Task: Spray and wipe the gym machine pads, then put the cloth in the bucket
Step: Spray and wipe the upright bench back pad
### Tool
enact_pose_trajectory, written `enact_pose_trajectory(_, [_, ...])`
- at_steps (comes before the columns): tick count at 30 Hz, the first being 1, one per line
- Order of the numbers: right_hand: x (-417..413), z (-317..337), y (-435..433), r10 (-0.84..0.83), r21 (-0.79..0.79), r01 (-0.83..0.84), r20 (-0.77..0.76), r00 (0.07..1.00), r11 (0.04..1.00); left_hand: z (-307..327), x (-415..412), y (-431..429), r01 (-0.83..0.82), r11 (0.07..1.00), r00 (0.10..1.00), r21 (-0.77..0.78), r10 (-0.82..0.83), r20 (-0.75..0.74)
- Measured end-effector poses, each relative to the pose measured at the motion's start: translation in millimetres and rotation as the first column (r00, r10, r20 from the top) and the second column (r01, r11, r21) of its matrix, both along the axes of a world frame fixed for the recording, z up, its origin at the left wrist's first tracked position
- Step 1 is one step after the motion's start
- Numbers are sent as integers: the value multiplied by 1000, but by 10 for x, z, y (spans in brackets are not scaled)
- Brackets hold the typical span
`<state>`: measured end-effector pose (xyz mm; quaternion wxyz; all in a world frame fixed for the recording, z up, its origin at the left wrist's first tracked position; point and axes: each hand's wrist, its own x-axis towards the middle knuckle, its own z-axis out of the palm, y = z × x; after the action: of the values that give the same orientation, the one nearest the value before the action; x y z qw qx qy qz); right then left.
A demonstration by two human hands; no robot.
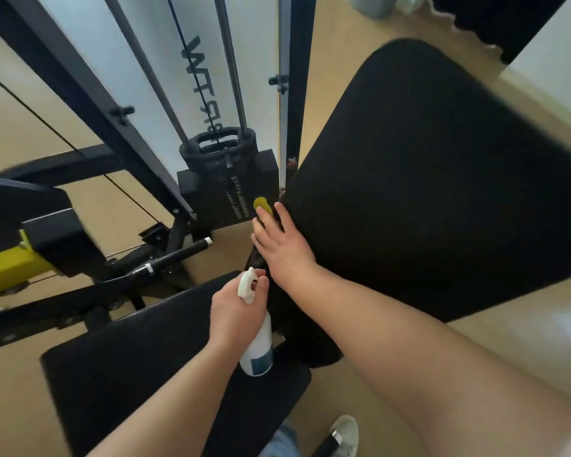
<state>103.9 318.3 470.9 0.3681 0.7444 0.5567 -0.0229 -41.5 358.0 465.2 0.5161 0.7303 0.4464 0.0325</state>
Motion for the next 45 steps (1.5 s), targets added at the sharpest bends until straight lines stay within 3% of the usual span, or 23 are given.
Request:
enact_pose_trajectory(5, [-221,92,-338,122,-206,-156,-168,978,966,190,41,-143,-16,999,999,-41,17,33])
enact_pose_trajectory(8, [-371,136,-617,128,-261,-166,-158,979,951,305,28,-205,19,1000,997,-17,-18,75])
enact_pose_trajectory(13, [-48,616,-634,-1,-46,1,1,1000,999,395,35,-305,86,994,992,62,-92,91])
enact_pose_trajectory(17, [331,1252,-761,-133,155,113,128,983,982,451,26,-410,105,992,990,70,-111,89])
enact_pose_trajectory(20, [510,1678,-964,-290,299,225,196,937,928,514,86,-505,137,988,984,69,-144,108])
enact_pose_trajectory(24, [426,1891,-1358,-491,483,369,151,858,794,579,204,-629,130,991,980,24,-132,151])
enact_pose_trajectory(29, [299,1749,-1416,-544,544,398,131,829,739,593,208,-646,95,995,981,-29,-89,175])
enact_pose_trajectory(33, [316,1537,-1166,-493,504,351,180,851,790,442,70,-511,67,996,988,-65,-57,146])
enact_pose_trajectory(37, [184,1090,-934,-317,383,232,175,932,894,197,-122,-323,78,995,993,-55,-72,96])
enact_pose_trajectory(41, [-295,329,-784,-154,148,152,0,988,977,38,-296,-194,126,992,990,-17,-125,60])
enact_pose_trajectory(45, [-839,-171,-1119,-95,-75,86,-116,989,993,-58,-409,-120,160,987,985,-19,-158,71])
